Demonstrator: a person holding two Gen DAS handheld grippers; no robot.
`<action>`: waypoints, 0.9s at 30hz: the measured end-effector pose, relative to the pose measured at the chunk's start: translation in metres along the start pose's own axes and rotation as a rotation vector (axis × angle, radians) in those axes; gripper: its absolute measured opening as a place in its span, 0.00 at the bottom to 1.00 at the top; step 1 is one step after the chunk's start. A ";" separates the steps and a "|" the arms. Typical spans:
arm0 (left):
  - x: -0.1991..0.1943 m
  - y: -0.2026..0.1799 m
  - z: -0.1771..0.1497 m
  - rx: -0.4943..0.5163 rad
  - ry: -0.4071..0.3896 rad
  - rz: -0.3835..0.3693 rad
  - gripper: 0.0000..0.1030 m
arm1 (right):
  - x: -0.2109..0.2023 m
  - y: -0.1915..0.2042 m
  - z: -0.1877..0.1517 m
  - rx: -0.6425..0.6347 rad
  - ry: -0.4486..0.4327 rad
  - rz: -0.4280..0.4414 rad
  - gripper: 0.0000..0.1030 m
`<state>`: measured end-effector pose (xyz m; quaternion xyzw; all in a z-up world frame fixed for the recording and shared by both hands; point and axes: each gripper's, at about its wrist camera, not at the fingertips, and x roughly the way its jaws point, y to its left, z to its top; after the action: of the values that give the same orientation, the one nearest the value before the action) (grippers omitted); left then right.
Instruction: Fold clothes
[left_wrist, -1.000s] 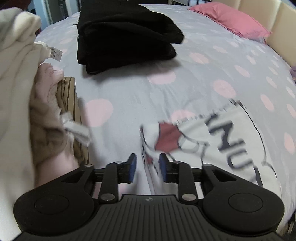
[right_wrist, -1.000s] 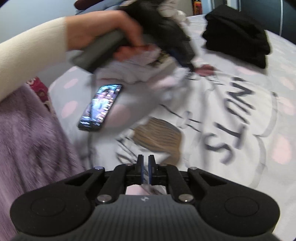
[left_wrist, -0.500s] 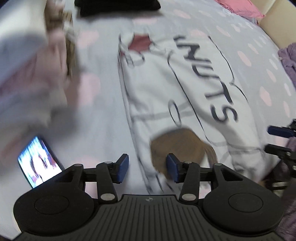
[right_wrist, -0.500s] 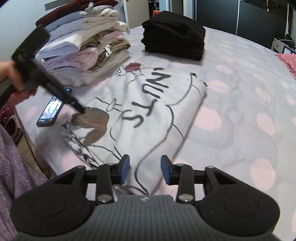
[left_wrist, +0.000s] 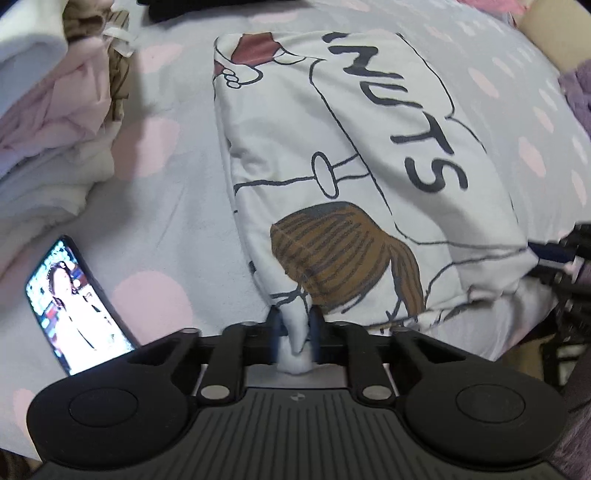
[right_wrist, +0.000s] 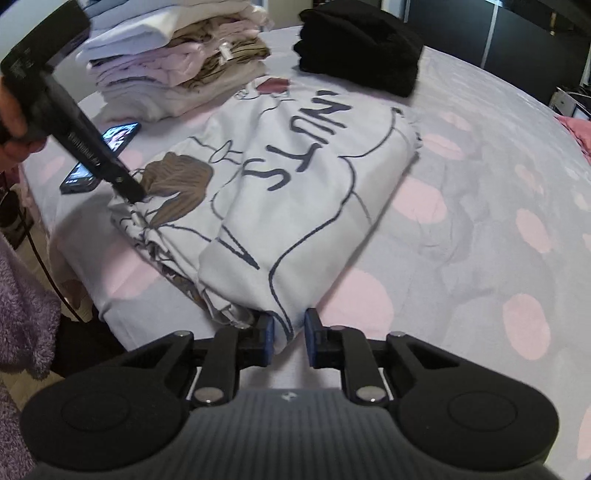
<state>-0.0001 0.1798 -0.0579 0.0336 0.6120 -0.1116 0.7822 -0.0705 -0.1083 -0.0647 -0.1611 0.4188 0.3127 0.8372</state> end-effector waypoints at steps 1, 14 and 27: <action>0.000 0.000 -0.001 0.004 0.015 0.006 0.06 | 0.000 -0.002 0.000 0.010 0.010 -0.004 0.10; -0.010 0.001 -0.006 0.047 0.082 0.135 0.00 | -0.003 -0.007 -0.005 0.084 0.084 -0.020 0.14; -0.027 -0.001 0.011 -0.060 -0.151 0.033 0.26 | -0.020 -0.021 0.015 0.230 -0.114 0.016 0.36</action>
<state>0.0042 0.1807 -0.0287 0.0119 0.5539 -0.0824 0.8284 -0.0570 -0.1238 -0.0395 -0.0426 0.4052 0.2779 0.8699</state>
